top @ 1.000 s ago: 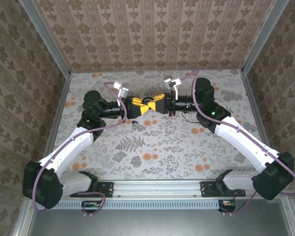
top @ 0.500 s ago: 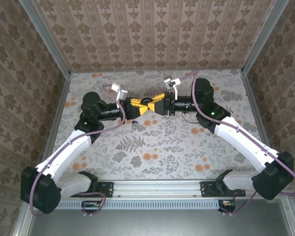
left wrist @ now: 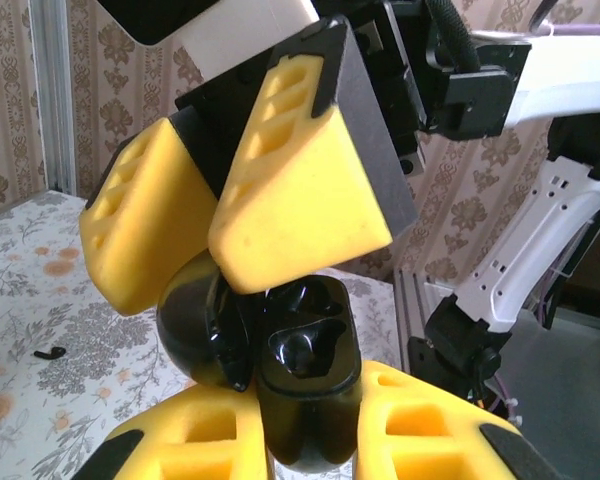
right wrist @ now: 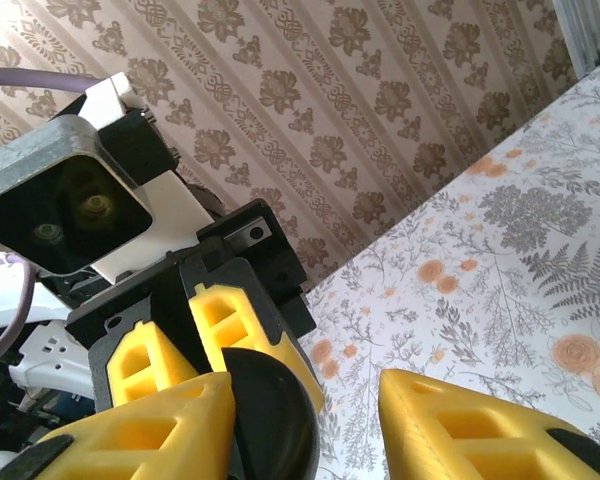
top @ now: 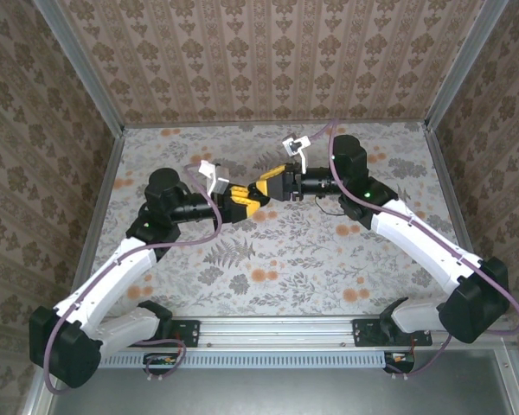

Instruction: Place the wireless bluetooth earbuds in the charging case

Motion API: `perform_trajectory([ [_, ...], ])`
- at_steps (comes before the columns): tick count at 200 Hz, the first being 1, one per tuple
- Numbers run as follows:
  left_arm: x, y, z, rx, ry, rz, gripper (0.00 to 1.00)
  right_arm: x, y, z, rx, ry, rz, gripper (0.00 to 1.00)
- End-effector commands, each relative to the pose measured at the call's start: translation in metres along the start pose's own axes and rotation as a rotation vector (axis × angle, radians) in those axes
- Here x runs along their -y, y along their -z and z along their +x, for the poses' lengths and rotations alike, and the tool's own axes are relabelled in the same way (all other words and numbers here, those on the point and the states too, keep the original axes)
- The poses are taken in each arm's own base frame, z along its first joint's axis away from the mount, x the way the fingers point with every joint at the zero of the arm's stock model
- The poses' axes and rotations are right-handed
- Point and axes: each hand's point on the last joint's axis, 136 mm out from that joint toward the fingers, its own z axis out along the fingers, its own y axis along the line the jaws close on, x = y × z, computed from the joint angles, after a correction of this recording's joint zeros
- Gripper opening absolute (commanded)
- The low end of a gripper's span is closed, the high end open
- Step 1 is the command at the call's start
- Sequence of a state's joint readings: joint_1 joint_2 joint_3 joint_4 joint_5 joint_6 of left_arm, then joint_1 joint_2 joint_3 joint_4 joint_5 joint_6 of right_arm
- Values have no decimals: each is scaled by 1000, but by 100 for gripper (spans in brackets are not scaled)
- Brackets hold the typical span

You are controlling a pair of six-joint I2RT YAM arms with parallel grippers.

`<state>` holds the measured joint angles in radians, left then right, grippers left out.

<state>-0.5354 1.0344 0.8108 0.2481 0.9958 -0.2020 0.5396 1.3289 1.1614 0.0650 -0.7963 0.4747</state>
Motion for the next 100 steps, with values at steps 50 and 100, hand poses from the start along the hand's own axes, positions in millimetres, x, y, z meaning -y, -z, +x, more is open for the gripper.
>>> perform_trajectory([
  [50, -2, 8, 11, -50, -66, -48, 0, -5, 10, -18, 48, -10, 35, 44],
  [100, -17, 15, 18, -55, -31, -121, 0, -4, 18, -23, 50, -21, 99, 50],
])
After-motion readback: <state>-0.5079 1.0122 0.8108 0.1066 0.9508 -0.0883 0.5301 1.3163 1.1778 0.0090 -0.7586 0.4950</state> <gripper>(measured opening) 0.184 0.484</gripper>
